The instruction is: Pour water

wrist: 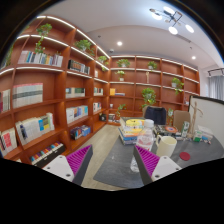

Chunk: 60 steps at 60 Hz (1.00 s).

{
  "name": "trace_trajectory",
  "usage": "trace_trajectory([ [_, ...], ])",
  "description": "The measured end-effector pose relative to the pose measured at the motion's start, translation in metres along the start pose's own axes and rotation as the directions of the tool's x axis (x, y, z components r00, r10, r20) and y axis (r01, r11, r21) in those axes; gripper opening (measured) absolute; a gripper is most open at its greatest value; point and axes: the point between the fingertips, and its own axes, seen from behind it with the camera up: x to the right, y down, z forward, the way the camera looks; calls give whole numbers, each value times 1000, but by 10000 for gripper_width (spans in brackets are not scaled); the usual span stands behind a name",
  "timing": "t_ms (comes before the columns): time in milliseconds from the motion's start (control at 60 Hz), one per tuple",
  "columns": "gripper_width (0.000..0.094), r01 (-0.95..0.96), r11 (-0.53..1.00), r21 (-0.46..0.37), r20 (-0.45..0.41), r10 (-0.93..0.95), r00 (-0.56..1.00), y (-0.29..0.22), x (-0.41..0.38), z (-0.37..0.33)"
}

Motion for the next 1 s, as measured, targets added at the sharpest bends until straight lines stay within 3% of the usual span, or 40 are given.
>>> trace_trajectory([
  [367,876,-59,998,-25,-230,52,972,60,93,41],
  [683,867,-94,995,44,-219,102,970,50,117,108],
  [750,795,-85,994,63,-197,96,976,45,114,121],
  [867,523,-67,996,65,-201,78,976,48,118,136],
  [1000,438,-87,991,102,-209,107,972,49,119,139],
])
